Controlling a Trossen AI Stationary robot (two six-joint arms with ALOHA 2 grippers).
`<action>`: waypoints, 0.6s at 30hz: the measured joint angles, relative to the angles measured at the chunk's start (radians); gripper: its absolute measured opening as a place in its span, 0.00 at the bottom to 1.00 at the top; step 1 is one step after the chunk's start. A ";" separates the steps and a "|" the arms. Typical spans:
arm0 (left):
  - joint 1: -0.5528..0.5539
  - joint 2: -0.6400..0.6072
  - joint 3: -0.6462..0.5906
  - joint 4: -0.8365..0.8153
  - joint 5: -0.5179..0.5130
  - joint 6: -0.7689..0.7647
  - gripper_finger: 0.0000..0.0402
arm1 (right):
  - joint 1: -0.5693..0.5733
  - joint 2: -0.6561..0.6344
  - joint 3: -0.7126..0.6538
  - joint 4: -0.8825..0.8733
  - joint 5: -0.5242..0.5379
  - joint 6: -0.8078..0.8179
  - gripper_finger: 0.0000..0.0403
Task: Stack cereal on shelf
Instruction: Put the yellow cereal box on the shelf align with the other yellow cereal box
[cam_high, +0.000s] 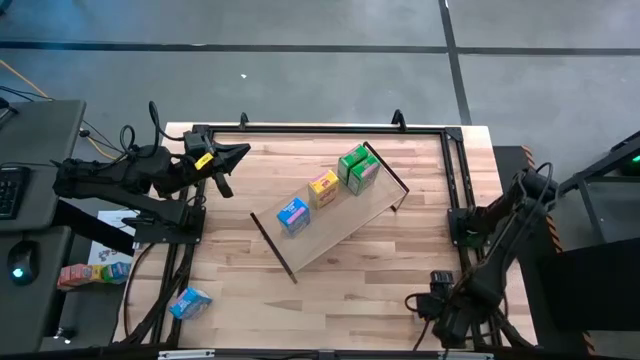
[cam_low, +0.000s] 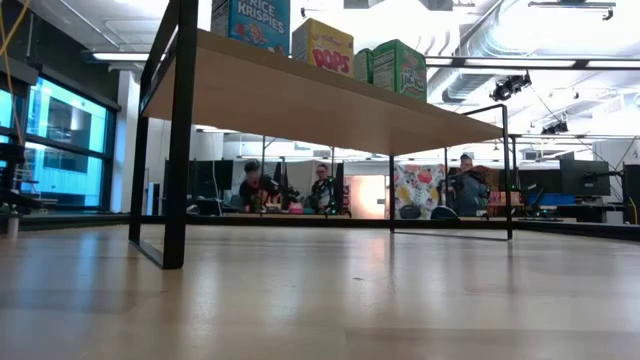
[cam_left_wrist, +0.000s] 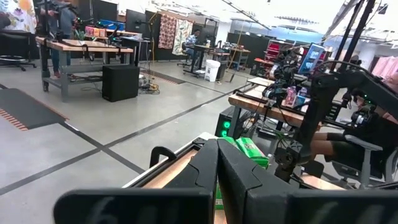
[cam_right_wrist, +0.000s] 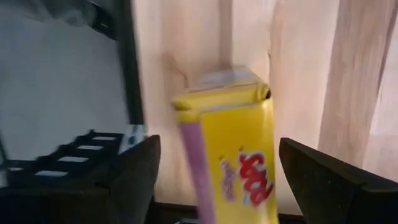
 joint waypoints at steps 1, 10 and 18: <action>0.000 0.000 0.000 0.000 0.000 0.000 0.00 | 0.000 0.016 0.000 -0.007 -0.001 0.000 0.77; 0.000 0.000 0.000 0.000 0.000 0.000 0.00 | 0.000 0.104 0.000 -0.013 -0.022 -0.015 0.75; 0.000 0.000 0.000 -0.003 0.000 0.001 0.00 | 0.000 0.106 0.000 -0.013 -0.020 -0.039 0.59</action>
